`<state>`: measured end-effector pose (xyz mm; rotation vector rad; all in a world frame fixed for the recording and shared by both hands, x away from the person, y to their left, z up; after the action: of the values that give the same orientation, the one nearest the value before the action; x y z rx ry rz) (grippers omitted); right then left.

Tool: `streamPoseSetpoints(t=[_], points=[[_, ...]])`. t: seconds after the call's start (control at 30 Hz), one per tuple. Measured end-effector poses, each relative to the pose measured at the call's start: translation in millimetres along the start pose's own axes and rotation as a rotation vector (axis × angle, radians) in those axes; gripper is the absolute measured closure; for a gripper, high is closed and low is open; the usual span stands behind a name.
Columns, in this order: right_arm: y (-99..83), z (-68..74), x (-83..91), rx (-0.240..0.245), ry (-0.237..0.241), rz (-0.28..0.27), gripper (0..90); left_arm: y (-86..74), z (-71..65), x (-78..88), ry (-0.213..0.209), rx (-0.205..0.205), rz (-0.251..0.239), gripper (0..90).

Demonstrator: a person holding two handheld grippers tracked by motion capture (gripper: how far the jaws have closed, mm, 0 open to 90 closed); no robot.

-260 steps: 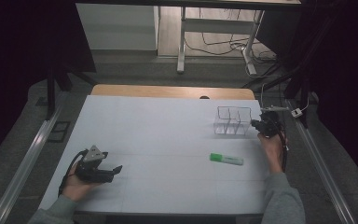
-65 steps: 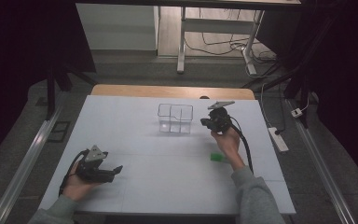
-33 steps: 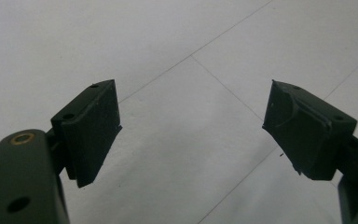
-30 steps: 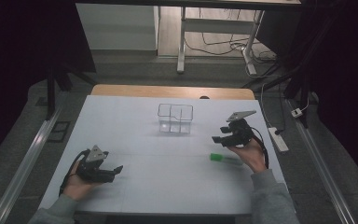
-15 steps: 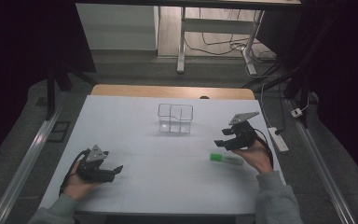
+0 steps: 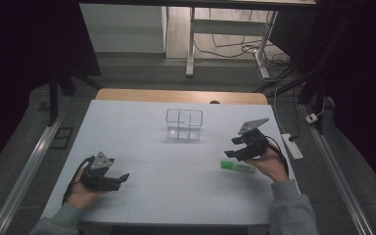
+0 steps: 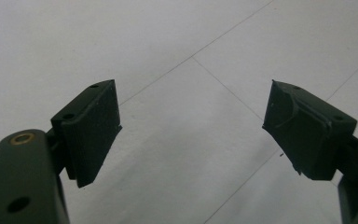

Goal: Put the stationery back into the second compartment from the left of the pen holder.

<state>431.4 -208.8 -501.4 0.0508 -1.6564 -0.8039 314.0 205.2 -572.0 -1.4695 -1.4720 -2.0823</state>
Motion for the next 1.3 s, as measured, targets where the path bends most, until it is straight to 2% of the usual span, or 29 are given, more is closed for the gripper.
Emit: streamPoseSetpoints(t=[0.2, 0.4, 0.7, 0.9, 1.3], points=[[-1.9, 5.6, -3.6, 0.034, 0.01, 0.045, 36.6, 0.1, 0.0, 0.3, 0.001, -0.001, -0.001, 18.1], [-5.2, 10.5, -10.6, 0.087, 0.022, 0.103, 36.1, 0.6, -0.2, -0.3, 0.002, -0.004, 0.003, 18.1], [-13.1, 13.0, -26.4, 0.109, 0.033, 0.195, 33.7, 0.7, -0.7, 1.2, 0.0, -0.003, -0.002, 18.1], [-19.1, 15.8, -39.1, 0.146, 0.035, 0.271, 33.4, 0.7, -1.2, 1.0, 0.0, -0.004, -0.002, 18.1], [-27.0, 16.5, -51.1, 0.178, 0.034, 0.344, 36.8, 0.1, -1.3, 1.6, 0.001, -0.005, -0.001, 18.0]])
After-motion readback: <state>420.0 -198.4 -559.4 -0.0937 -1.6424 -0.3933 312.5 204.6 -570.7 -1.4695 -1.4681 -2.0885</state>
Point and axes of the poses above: each handheld gripper's, and its own axes: x roughly backward along the jaws, y roughly out of its top, z roughly to its left, the point moved 7 cm from there along -x, roughly forward along the jaws, and after that the axes turned 9 degrees about z, right-handed, at the moved point
